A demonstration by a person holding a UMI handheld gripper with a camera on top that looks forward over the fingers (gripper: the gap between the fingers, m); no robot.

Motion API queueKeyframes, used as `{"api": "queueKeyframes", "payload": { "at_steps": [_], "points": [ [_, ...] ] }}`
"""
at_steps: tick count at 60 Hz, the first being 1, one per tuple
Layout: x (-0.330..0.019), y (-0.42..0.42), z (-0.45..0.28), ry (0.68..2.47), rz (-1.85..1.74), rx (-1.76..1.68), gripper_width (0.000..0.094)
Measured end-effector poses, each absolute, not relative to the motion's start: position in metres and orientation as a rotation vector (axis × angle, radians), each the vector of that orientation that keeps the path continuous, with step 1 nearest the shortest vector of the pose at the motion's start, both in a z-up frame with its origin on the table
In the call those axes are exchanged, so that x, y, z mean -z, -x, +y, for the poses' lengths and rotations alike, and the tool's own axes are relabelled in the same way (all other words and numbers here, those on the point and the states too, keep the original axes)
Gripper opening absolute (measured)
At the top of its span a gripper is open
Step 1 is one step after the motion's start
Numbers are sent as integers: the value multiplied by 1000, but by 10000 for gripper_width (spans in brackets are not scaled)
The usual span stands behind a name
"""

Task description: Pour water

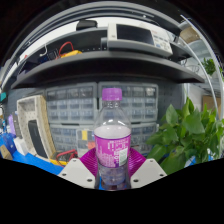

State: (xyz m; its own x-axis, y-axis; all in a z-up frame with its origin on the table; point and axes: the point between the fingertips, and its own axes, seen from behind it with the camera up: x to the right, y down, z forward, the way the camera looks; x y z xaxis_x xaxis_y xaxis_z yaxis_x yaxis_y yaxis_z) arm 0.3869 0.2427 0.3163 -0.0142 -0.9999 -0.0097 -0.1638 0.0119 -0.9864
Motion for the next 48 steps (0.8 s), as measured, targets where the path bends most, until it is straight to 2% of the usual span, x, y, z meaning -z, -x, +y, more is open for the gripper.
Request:
{"api": "queueKeyframes", "payload": {
  "at_steps": [18,19,20,33,34,46,48],
  "points": [
    [-229,-456,305,1424,1371,1091,355],
    [-223,-450,303,1431,1376,1082,397],
    [-229,-457,308,1400,1356,1100,360],
    [-236,-470,324,1319,1364,1100,364],
    [-234,-465,320,1319,1365,1099,397],
    [-234,-462,324,1333,1375,1090,521],
    [-230,-455,317,1344,1377,1077,569]
  ]
}}
